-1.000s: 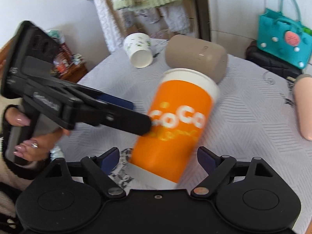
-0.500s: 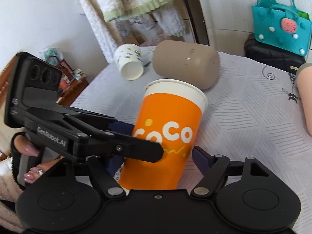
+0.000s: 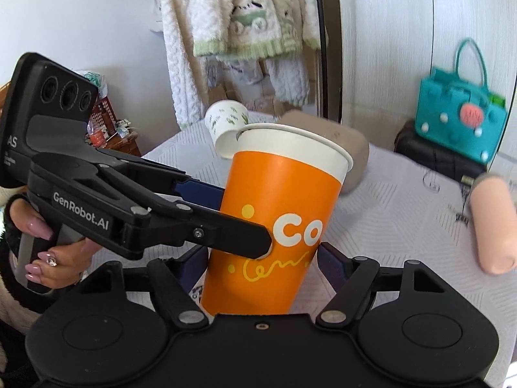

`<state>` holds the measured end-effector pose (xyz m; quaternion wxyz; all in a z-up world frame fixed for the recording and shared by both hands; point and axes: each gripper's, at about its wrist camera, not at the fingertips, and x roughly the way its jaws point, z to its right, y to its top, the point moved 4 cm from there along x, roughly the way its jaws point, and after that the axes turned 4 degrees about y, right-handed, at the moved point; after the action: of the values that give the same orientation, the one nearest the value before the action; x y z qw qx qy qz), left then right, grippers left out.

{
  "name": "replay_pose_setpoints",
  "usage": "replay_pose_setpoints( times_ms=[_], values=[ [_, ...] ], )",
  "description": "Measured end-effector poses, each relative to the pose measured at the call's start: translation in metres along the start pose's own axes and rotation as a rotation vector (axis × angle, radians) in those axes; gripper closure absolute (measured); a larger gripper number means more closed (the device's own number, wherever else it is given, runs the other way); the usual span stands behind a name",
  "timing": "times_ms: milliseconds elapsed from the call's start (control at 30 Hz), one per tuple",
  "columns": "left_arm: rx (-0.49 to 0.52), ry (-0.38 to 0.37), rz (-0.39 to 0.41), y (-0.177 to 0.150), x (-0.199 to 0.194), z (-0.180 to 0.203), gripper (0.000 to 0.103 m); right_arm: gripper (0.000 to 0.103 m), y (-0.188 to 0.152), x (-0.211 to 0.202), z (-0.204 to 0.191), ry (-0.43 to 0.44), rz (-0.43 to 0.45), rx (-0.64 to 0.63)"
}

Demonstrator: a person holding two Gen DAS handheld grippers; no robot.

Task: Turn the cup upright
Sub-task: 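Grasp the orange cup with the left gripper while the right gripper holds it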

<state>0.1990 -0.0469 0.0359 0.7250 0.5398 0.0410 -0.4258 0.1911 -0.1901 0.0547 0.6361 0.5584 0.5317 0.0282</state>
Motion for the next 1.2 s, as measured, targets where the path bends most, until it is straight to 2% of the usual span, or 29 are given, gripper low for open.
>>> replay_pose_setpoints(
  times_ms=[300, 400, 567, 767, 1033, 1133, 1200],
  values=[
    [0.125, 0.084, 0.170, 0.009, -0.027, -0.001, 0.035, 0.025, 0.011, 0.016, -0.021, -0.134, 0.172, -0.188],
    [0.160, 0.104, 0.199, 0.013, -0.030, -0.003, 0.034, 0.025, 0.016, 0.027, -0.019, -0.164, 0.201, -0.200],
    [0.193, 0.133, 0.231, 0.019, -0.029, -0.009, 0.034, 0.026, 0.022, 0.038, -0.015, -0.158, 0.249, -0.199],
    [0.179, 0.121, 0.226, 0.020, -0.021, -0.016, 0.034, 0.025, 0.018, 0.047, -0.017, -0.224, 0.286, -0.272],
    [0.165, 0.125, 0.215, 0.015, -0.010, -0.017, 0.034, 0.025, 0.016, 0.050, -0.005, -0.185, 0.253, -0.202],
    [0.158, 0.109, 0.209, 0.014, -0.012, -0.015, 0.031, 0.025, 0.016, 0.050, -0.004, -0.181, 0.252, -0.196],
    [0.129, 0.092, 0.204, 0.014, -0.014, -0.017, 0.029, 0.021, 0.014, 0.050, -0.006, -0.193, 0.248, -0.191]
  ],
)
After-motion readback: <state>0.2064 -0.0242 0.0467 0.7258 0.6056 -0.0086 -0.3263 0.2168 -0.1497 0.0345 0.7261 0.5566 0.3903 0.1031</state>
